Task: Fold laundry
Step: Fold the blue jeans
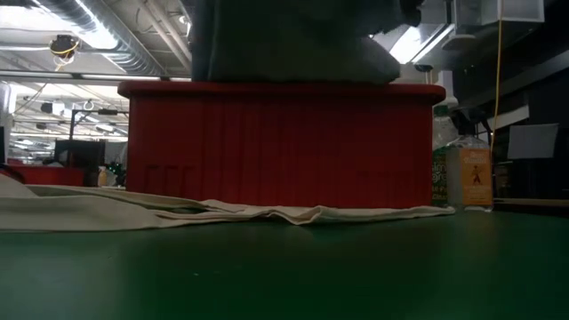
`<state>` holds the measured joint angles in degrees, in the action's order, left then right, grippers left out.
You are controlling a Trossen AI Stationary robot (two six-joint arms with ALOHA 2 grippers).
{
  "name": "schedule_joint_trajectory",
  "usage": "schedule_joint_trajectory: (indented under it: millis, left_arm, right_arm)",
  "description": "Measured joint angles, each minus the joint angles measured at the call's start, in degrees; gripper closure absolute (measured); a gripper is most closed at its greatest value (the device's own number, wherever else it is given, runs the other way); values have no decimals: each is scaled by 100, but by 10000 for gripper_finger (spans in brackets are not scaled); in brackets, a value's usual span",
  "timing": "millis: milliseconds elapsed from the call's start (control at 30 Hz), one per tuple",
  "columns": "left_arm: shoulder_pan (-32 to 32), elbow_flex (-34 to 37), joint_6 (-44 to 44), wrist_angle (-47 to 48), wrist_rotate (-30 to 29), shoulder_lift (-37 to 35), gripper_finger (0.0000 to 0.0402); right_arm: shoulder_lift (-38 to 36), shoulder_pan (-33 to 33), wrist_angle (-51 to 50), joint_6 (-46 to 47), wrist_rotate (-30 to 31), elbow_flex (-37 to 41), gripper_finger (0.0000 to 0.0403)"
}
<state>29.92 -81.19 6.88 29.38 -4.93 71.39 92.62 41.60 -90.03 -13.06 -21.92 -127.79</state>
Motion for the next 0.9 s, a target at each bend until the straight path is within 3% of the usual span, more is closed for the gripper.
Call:
schedule_joint_trajectory:
  millis: [133, 367, 700, 900]
  left_arm:
    - [315, 336, -475, 242, -109, 145, 398]
    - [543, 973, -1239, 245, -865, 371, 398]
    - [541, 1463, -1882, 195, -1073, 528, 398]
    - [539, 1563, -1882, 27, -1227, 527, 398]
  right_arm:
    - [0, -69, 1, 0, -723, 0, 237]
    - [0, -985, 2, -22, -798, 0, 237]
    - [97, -2856, 543, -37, 899, -4, 237]
    - [491, -3327, 1632, -79, 1545, -2, 237]
